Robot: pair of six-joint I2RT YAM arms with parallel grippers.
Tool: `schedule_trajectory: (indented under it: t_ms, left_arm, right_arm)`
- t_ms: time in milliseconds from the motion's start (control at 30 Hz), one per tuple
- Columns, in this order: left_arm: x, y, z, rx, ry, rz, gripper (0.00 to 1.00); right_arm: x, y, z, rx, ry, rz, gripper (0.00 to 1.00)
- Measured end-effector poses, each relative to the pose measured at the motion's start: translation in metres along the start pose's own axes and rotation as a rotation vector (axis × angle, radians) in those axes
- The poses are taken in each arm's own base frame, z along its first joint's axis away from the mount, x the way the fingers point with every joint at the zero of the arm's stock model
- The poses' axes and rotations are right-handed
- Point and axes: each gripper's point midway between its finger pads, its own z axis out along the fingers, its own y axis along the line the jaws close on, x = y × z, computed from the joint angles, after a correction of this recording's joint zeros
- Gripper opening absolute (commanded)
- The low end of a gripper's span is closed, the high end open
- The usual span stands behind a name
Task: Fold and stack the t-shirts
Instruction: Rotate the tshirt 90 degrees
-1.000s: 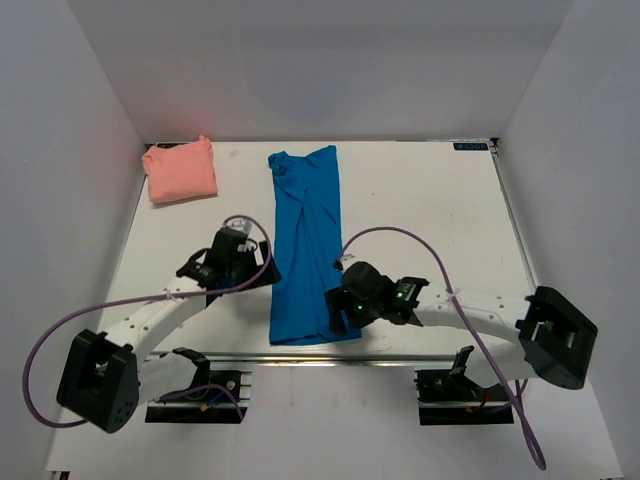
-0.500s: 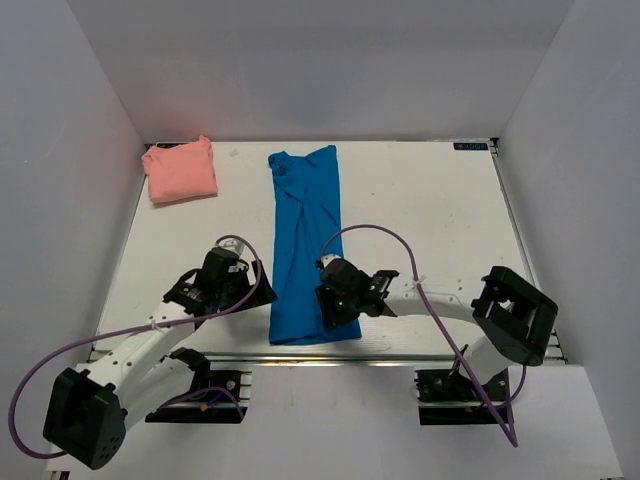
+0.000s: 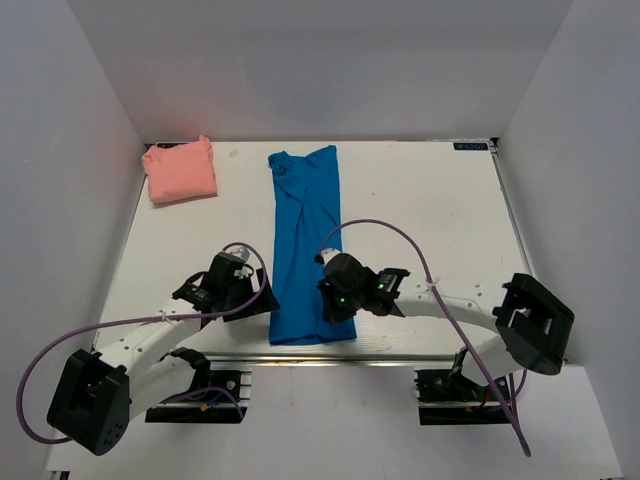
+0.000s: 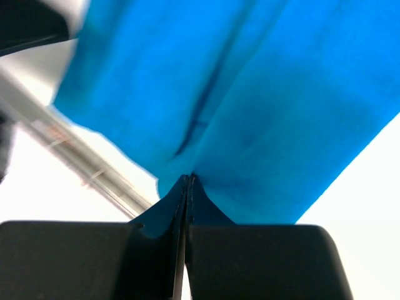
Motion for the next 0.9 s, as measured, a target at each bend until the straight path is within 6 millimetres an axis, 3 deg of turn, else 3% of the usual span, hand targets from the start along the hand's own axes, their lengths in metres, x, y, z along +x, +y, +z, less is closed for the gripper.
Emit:
schedule_trajectory:
  t_ms: [233,600,733,900]
  left_arm:
    - [-0.002,-0.002,0.006,0.007,0.004,0.004,1.0]
    - [-0.006,-0.009,0.01,0.036,-0.005,0.007,1.0]
    - [-0.006,-0.009,0.01,0.037,-0.005,0.007,1.0]
    - [-0.004,-0.007,0.008,0.03,0.002,0.006,1.0]
  right_arm:
    - [-0.002,0.023,-0.019,-0.13,0.001,-0.047,0.0]
    - [0.0,0.043,-0.028,-0.241,0.009,-0.097,0.0]
    - [0.001,0.051,-0.021,-0.277,0.036,-0.117,0.0]
    - [0.013,0.06,0.005,-0.316,0.116,-0.127,0.0]
